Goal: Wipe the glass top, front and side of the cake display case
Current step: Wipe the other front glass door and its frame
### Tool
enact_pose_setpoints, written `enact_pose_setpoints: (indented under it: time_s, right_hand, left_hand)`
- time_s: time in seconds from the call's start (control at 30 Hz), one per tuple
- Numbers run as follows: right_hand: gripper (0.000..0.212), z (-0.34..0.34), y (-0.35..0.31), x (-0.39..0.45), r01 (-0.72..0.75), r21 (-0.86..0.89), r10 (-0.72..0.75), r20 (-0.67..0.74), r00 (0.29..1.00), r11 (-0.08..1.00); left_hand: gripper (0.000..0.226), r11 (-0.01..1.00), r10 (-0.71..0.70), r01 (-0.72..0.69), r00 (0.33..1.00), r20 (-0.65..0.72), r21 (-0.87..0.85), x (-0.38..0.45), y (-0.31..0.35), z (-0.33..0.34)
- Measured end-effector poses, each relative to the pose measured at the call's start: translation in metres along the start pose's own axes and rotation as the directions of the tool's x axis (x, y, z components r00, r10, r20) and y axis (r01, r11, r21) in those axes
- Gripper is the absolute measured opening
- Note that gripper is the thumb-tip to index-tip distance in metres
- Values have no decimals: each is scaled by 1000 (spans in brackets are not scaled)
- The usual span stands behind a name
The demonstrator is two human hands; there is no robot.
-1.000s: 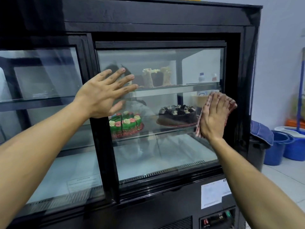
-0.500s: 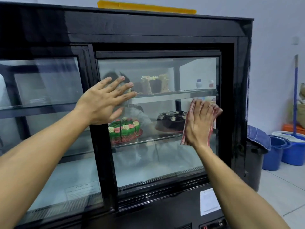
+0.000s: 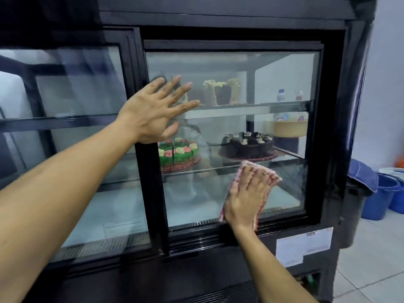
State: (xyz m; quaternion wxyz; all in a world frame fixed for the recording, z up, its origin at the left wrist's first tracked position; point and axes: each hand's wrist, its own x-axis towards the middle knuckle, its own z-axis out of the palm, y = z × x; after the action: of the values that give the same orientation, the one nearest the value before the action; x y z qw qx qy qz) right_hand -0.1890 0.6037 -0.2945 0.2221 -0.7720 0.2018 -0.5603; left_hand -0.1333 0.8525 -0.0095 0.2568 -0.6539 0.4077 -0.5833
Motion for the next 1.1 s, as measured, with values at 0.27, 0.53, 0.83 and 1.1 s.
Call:
enact_pose_setpoints:
  time_s: [0.27, 0.53, 0.83, 1.1]
  right_hand:
    - [66, 36, -108, -56, 642, -47, -638, 79, 766, 765]
    - [57, 48, -72, -140, 423, -48, -405, 204, 891, 905]
    - [54, 20, -127, -12, 474, -40, -474, 29, 880, 879]
    - [58, 53, -95, -126, 267, 13, -267, 105, 958, 964]
  left_hand:
    - [67, 1000, 3, -3, 999, 35, -16, 1, 1, -6]
    - [68, 999, -8, 9, 999, 37, -46, -1, 4, -7]
    - [68, 997, -13, 18, 998, 61, -80, -1, 4, -9]
    - [67, 997, -18, 23, 998, 62, -68, -2, 7, -8]
